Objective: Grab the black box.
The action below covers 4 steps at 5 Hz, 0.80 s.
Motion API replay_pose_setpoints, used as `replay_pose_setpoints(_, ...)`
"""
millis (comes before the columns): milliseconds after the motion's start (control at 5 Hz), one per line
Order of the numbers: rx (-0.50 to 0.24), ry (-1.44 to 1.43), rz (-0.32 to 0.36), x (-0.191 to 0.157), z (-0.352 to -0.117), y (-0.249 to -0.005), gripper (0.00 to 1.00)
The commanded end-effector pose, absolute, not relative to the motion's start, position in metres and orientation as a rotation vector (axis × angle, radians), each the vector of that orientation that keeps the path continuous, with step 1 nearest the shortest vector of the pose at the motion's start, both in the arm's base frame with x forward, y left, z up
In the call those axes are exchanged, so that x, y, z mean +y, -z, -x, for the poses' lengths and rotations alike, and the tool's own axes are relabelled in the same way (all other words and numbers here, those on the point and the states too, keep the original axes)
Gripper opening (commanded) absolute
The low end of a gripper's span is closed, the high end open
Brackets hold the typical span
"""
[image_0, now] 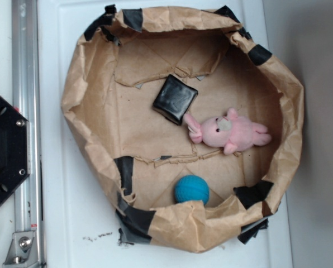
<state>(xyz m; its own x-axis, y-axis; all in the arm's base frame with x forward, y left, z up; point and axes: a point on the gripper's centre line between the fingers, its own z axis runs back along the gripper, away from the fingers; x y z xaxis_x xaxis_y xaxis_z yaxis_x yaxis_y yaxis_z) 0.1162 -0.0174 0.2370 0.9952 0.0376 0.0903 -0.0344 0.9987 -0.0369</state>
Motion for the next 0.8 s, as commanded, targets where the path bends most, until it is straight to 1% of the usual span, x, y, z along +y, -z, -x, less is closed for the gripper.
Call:
replay_pose_setpoints(0,-0.091,-0.036,0.035,-0.017,-0.116,-0.237,1.00)
replay_pose_setpoints(200,-0.129,-0.098,-0.038,-0.001,-0.161,-0.204,1.00)
replay_pose_setpoints(400,-0.102,-0.121,-0.079,0.018,-0.199,-0.171,1.00)
replay_pose_setpoints(600,-0.072,-0.270,-0.016,0.030,-0.229,-0.135,1.00)
